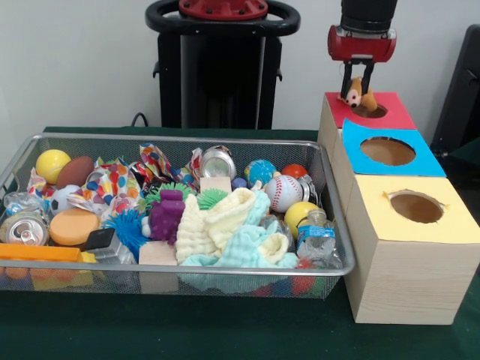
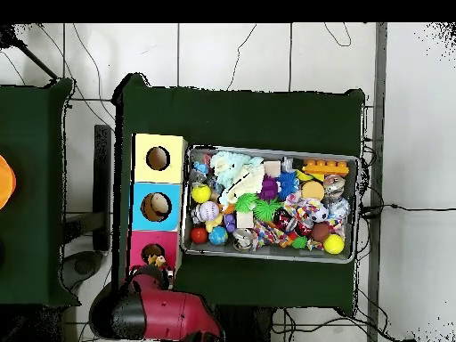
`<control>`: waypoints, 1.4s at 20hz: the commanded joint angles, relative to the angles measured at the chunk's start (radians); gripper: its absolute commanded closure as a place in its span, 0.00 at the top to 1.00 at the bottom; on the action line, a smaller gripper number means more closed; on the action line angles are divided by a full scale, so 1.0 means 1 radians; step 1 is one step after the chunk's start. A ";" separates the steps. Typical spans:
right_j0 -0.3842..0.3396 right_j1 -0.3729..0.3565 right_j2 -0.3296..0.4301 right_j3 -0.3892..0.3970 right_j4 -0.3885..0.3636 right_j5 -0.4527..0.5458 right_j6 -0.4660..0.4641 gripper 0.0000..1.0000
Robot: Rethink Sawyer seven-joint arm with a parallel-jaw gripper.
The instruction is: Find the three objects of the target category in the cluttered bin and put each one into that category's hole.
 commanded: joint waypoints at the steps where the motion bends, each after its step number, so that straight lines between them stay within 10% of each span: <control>1: -0.024 0.090 0.103 0.020 0.066 -0.112 0.295 0.00; 28: 0.028 0.061 0.108 -0.037 0.125 -0.061 0.274 0.00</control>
